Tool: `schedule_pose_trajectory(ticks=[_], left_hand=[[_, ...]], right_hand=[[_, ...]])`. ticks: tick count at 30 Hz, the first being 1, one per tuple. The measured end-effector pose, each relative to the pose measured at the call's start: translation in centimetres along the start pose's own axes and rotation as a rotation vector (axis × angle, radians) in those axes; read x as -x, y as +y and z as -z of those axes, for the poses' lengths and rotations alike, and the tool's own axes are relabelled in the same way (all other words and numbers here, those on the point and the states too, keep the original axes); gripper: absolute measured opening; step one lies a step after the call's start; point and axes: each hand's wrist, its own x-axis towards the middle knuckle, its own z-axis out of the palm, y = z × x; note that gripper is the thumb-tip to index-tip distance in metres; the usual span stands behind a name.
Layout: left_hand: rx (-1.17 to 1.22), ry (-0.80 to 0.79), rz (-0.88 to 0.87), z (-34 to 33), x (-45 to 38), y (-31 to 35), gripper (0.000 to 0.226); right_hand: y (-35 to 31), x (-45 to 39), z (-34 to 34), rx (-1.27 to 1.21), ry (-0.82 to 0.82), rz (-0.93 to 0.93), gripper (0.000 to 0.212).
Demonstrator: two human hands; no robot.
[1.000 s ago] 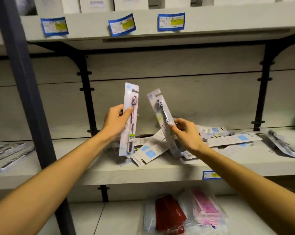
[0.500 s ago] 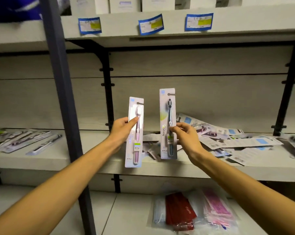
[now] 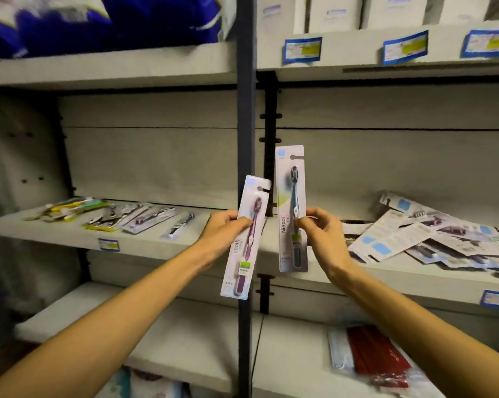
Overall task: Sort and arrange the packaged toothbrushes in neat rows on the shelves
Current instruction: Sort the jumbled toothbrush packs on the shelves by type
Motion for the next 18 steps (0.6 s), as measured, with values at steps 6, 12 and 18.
schedule_pose_trajectory(ticks=[6, 12, 18], left_hand=[[-0.035, 0.071, 0.046, 8.8, 2.1, -4.8, 0.020], [-0.048, 0.207, 0.187, 15.0, 1.0, -9.0, 0.015], [-0.018, 0.295, 0.287, 19.6, -3.8, -11.0, 0.010]], right_hand=[[0.3, 2.2, -9.1, -0.010, -0.071, 0.092, 0.009], [1.8, 1.7, -17.3, -0.021, -0.158, -0.035, 0.015], [3.2, -4.3, -23.7, -0.019, -0.128, -0.294, 0.027]])
